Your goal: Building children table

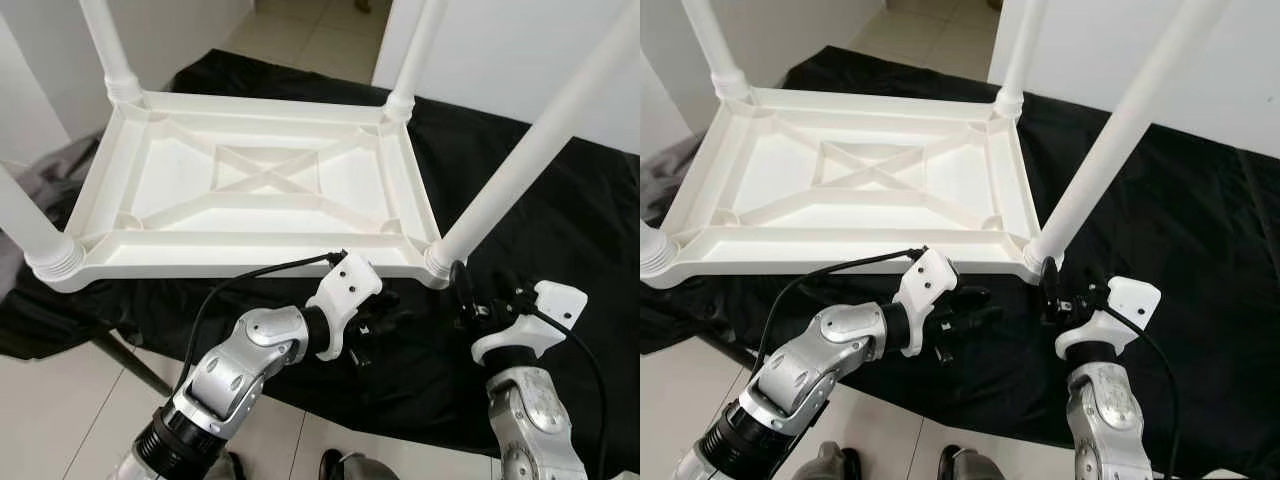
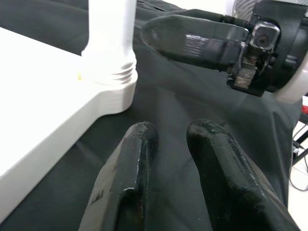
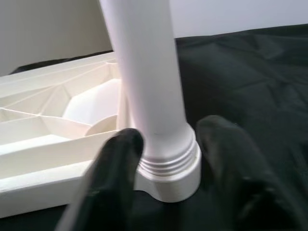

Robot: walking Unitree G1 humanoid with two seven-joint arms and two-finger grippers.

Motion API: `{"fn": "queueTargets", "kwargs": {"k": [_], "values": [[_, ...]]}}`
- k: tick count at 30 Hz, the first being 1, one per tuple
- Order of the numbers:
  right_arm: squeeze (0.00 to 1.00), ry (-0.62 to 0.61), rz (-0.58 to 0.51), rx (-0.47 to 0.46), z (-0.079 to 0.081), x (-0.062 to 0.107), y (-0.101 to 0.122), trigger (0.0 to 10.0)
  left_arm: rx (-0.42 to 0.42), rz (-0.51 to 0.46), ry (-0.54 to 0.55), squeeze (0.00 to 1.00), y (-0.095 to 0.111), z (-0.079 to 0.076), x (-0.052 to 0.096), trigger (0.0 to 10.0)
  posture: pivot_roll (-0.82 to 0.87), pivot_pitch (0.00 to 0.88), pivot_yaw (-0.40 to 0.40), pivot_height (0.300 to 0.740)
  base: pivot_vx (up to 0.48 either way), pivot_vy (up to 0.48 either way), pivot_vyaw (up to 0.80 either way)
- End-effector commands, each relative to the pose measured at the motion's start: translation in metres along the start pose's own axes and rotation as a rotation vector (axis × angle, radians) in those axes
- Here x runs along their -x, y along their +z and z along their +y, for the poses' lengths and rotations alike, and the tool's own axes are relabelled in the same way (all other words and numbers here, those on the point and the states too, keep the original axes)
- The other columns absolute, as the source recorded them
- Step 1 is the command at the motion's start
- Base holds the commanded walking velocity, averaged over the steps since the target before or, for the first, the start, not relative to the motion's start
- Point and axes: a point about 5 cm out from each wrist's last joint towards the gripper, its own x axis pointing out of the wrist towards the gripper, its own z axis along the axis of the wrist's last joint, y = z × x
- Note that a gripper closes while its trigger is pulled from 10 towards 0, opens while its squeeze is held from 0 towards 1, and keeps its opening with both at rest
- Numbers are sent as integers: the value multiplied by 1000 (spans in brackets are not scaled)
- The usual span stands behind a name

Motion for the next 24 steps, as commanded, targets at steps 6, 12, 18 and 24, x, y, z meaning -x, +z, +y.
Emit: {"fn": "queueTargets", "kwargs": {"k": [6, 12, 18, 24], "values": [[0, 149, 49, -10, -1, -4, -5, 0, -29, -11, 20, 0, 11, 13, 9, 10000, 25, 193, -85, 740, 0, 0, 0], [0, 400, 196, -117, -13, -15, -15, 10000, -61, -26, 26, 0, 21, 13, 12, 10000, 44, 192, -86, 740, 0, 0, 0], [0, 429, 182, -70, -28, -31, -13, 10000, -78, -20, 21, 0, 21, 10, 12, 10000, 56, 192, -85, 740, 0, 0, 0], [0, 462, 182, -44, -42, -53, -10, 10000, -113, 8, -5, 0, 21, 3, 12, 10000, 66, 191, -84, 740, 0, 0, 0]]}}
